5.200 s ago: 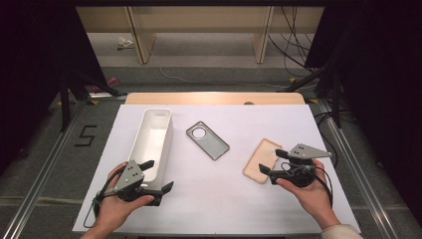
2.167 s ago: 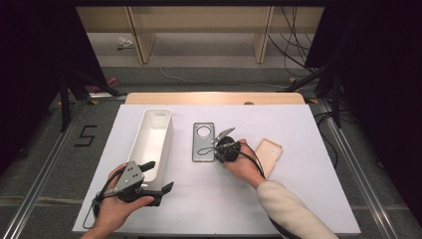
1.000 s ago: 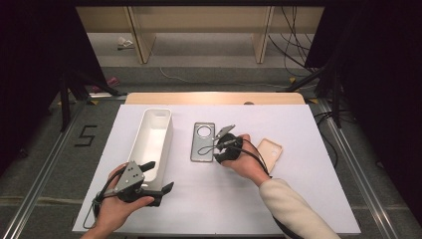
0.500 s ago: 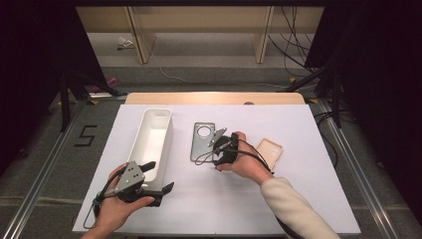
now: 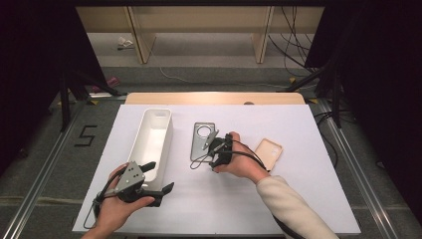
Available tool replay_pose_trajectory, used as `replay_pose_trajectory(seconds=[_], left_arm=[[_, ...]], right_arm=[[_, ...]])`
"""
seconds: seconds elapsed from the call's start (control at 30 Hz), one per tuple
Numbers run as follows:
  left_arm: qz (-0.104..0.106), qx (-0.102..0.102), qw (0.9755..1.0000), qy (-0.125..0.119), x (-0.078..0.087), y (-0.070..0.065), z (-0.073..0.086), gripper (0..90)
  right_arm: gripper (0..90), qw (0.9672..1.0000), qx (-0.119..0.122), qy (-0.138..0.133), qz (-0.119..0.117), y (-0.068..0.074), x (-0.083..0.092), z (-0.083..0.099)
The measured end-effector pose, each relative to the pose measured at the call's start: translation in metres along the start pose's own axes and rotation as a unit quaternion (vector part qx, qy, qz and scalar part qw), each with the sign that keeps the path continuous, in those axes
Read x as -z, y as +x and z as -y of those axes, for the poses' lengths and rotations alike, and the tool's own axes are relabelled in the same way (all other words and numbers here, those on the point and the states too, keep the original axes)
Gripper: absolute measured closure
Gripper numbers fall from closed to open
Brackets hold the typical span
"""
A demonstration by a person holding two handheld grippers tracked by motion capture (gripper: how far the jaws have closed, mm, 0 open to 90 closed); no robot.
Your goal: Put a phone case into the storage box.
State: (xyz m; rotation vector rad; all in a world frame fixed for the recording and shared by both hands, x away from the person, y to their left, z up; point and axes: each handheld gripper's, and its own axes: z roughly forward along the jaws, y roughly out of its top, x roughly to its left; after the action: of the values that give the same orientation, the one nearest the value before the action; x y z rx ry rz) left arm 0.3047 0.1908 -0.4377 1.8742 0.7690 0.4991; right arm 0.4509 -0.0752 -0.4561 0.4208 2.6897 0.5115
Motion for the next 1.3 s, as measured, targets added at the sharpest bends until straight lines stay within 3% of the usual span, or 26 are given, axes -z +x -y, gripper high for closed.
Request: replay_pose_trajectory(seconds=[0.4, 0.83, 0.9, 1.3], left_arm=[[0.002, 0.001, 1.0, -0.001, 0.0, 0.0, 0.0, 11.4], [0.003, 0.002, 1.0, -0.001, 0.0, -0.001, 0.0, 11.7], [0.003, 0.001, 1.0, -0.002, 0.0, -0.001, 0.0, 11.8], [0.004, 0.001, 1.0, -0.001, 0.0, -0.001, 0.0, 11.9]], right_arm=[[23.8, 0.9993, 0.034, 0.017, 0.001, 0.002, -0.005, -0.024], [25.9, 0.9976, 0.062, 0.03, -0.005, 0.004, -0.011, -0.035], [27.2, 0.9965, 0.075, 0.035, -0.009, 0.006, -0.014, -0.038], [28.0, 0.995, 0.087, 0.048, -0.007, 0.008, -0.02, -0.044]])
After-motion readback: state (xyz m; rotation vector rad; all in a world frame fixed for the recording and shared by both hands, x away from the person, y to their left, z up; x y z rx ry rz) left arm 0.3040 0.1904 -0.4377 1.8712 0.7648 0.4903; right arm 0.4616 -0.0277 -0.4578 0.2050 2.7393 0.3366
